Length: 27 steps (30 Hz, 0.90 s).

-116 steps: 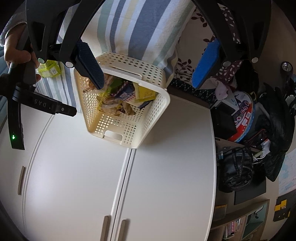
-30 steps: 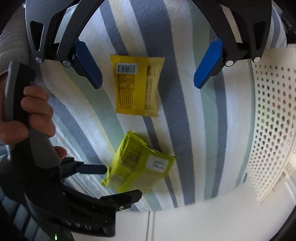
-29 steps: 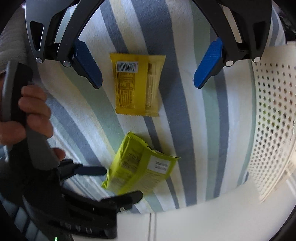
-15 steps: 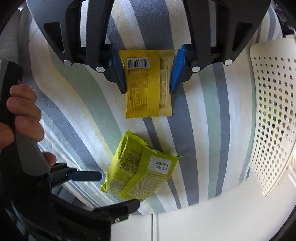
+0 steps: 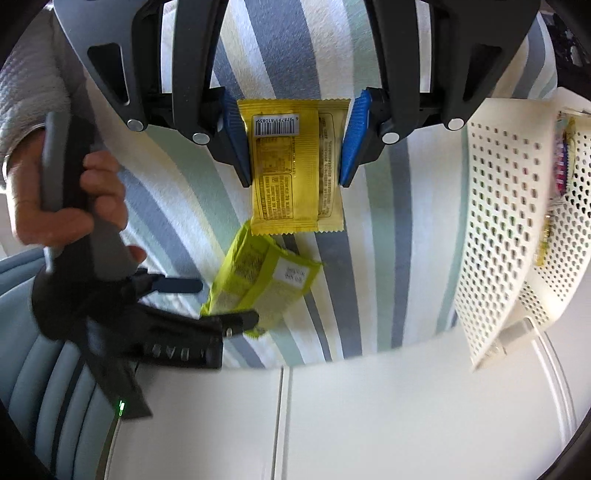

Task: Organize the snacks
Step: 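Grasp the yellow bar with the left gripper while the right gripper grasps the yellow-green packet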

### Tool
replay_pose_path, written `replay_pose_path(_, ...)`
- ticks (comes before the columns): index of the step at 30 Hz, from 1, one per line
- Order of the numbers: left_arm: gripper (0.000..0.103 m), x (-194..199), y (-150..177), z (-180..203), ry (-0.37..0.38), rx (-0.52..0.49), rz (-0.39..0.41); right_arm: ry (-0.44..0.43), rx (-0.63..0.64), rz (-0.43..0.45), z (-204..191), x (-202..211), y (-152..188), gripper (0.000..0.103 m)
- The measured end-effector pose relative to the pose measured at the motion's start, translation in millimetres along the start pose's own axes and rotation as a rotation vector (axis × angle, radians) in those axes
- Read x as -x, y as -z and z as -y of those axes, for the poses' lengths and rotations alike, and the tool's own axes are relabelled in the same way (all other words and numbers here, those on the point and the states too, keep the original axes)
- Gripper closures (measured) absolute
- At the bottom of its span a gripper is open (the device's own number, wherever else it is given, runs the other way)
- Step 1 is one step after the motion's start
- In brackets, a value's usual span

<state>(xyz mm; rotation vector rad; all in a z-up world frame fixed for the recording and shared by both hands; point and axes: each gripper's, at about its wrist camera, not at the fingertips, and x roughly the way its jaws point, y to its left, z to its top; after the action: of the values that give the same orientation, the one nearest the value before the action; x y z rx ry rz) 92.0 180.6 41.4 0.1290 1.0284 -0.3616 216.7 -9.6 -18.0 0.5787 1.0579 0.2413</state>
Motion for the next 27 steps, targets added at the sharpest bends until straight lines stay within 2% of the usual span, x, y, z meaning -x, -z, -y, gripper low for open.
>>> replay_pose_path(8,0.055,28,6,-10,0.016,0.009,0.062,0.016,0.005,-0.025,-21,-9,-4,0.011)
replay_pose_path(15,0.055,57,14,-17,0.022,0.028,0.116,0.162,0.067,-0.040,-52,-41,-16,0.011)
replay_pose_path(18,0.055,67,18,-21,0.016,0.032,0.132,0.277,0.158,-0.036,-70,-59,-19,0.011)
replay_pose_path(22,0.055,74,20,-28,0.016,0.049,0.147,0.382,0.264,-0.028,-88,-73,-14,0.011)
replay_pose_path(27,0.055,81,18,-37,0.019,0.072,0.169,0.428,0.315,-0.012,-95,-75,-5,0.015)
